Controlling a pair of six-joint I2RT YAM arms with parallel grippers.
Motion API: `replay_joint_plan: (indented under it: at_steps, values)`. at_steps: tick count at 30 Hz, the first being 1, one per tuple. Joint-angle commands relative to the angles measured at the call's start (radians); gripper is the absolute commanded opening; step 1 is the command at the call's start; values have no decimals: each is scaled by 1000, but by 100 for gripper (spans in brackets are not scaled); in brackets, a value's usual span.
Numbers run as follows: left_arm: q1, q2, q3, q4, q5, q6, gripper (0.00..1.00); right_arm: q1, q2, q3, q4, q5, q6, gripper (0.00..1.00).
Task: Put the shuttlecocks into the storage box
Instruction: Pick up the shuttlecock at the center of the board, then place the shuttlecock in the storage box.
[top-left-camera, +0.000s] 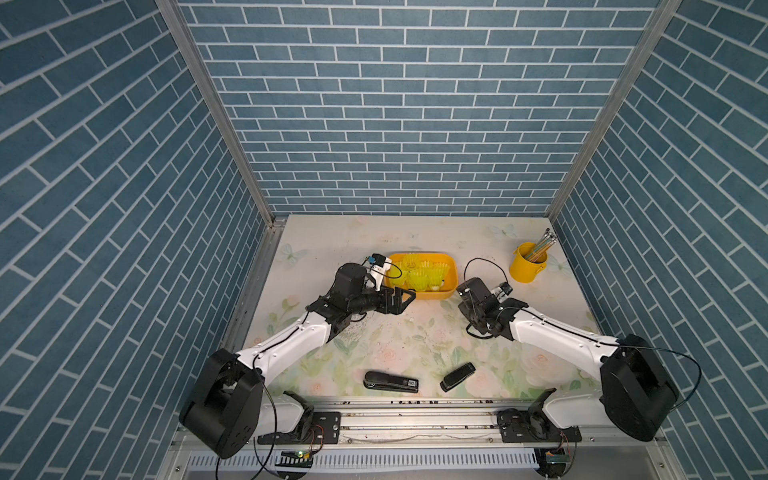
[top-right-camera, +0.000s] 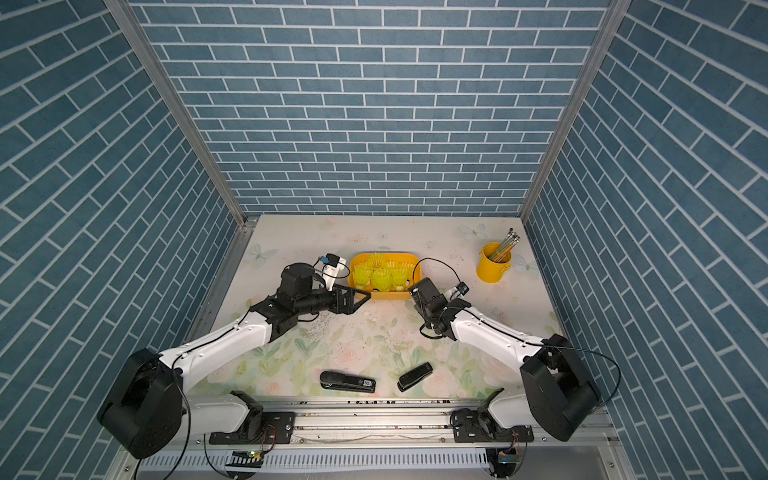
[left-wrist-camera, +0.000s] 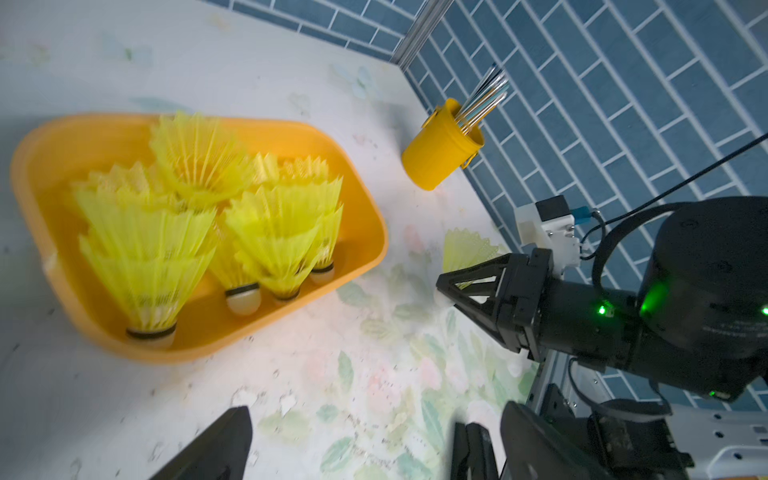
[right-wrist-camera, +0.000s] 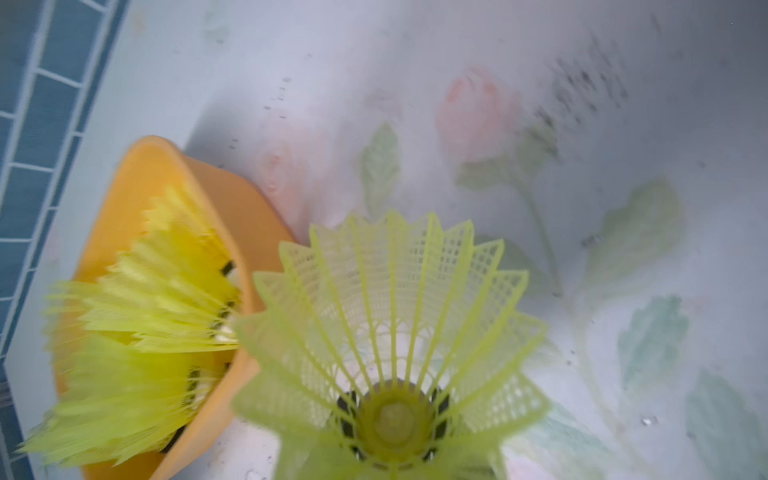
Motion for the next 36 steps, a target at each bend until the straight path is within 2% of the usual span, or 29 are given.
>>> replay_joint_plan:
  at_steps: [1, 7, 13, 17, 21, 36]
  values:
    - [-41, 73, 103, -68, -7, 4, 99, -36, -8, 65, 45, 5, -298, 24]
    - [-47, 200, 281, -117, -39, 14, 100, -150, 35, 150, 146, -197, -594, 23]
    - [-31, 376, 520, -220, -36, -2, 99, -178, 204, 352, 62, -293, -790, 23]
    - [-22, 468, 631, -276, -29, -40, 100, -179, 308, 445, 4, -334, -836, 22]
    - [-21, 509, 693, -319, -66, -42, 100, -179, 368, 490, -37, -323, -857, 22]
    - [-17, 531, 684, -321, -92, -51, 100, -177, 405, 485, -83, -327, -862, 22]
